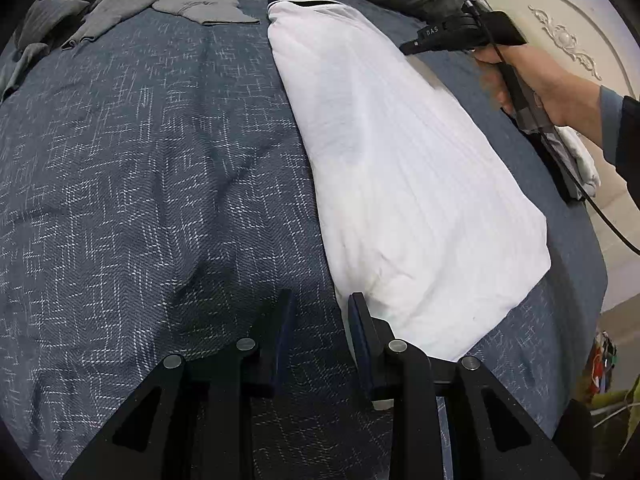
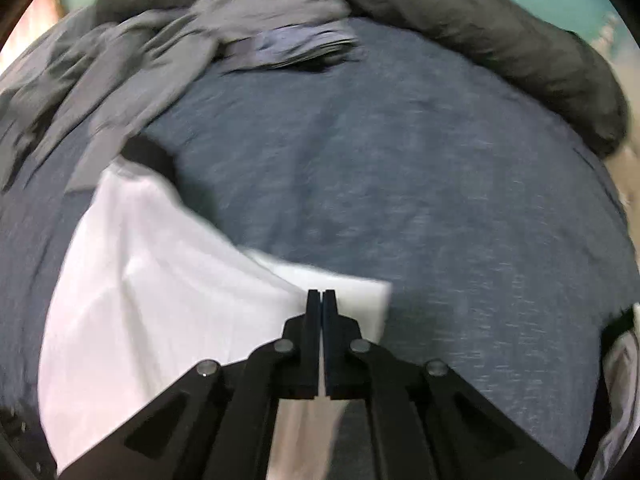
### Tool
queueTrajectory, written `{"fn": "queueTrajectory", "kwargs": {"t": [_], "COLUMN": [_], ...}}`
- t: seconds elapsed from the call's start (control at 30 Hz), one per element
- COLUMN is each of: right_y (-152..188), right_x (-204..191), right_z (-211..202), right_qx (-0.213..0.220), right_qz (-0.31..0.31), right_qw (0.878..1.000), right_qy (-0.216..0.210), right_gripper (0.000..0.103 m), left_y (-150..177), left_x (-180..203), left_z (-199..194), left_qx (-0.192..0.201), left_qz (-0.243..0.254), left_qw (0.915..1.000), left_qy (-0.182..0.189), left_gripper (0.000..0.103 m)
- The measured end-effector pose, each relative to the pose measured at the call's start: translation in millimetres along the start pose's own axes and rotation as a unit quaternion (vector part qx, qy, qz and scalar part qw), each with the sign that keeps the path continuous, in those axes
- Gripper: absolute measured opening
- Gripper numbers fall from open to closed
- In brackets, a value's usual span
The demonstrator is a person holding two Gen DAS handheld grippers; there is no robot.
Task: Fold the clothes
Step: 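Move the right gripper to the hem end of the white strip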
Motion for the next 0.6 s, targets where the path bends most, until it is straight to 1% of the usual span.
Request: {"fn": "queueTrajectory", "kwargs": {"t": [0.07,0.13,0.23,0.3,0.33,0.4,0.53,0.57,0.6], "right_y": [1.3,2.3,1.0,-0.5,-0.8,0.6,9.3,13.4,19.2], "right_x": [4.8,7.2,8.2,6.8,7.6,12.8,25.6,27.6,27.8], "right_z": [6.7,10.8,12.3,12.2,12.9,14.3,-1.6,-5.7,-8.7], "right_qx": [-0.011,-0.014,-0.003,0.005,0.005,0.002,0.029,0.034,0.034], "right_qz": [0.006,0.010,0.015,0.010,0.010,0.020,0.045,0.051,0.058], "right_qw": [1.000,1.000,1.000,1.000,1.000,1.000,0.997,0.996,0.995], "right_qy": [0.018,0.024,0.006,-0.017,-0.022,-0.020,-0.056,-0.067,-0.078], "right_gripper": [0.001,0.000,0.000,0.001,0.001,0.001,0.003,0.005,0.014], "left_y": [-0.3,-0.5,-1.3,0.3,0.0,-0.4,-0.6,-0.8,-0.9], "left_x": [0.5,0.4,-0.6,-0.1,0.1,0.2,-0.7,-1.0,-1.1], "left_z": [0.4,1.0,1.2,1.8,2.1,2.6,2.3,2.1,1.9], "left_qx": [0.001,0.001,0.002,0.001,0.001,0.000,0.002,0.003,0.004], "left_qz": [0.001,0.001,0.001,0.000,0.001,0.001,-0.002,-0.005,-0.008], "left_qw": [1.0000,1.0000,1.0000,1.0000,1.0000,1.0000,1.0000,0.9999,0.9999], "left_qy": [-0.002,-0.001,0.001,0.002,0.002,0.002,0.008,0.009,0.010], "left_gripper": [0.029,0.029,0.029,0.029,0.029,0.029,0.029,0.029,0.029]}}
Point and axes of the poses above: each gripper's, at about its wrist camera, not at the fingertips, and z roughly the way its jaws point, x to its right, y to its underside, the point moved 4 cm from there along z, roughly the way its jaws point, and after that the axes turned 12 degrees about -x, right-handed, at the moved point
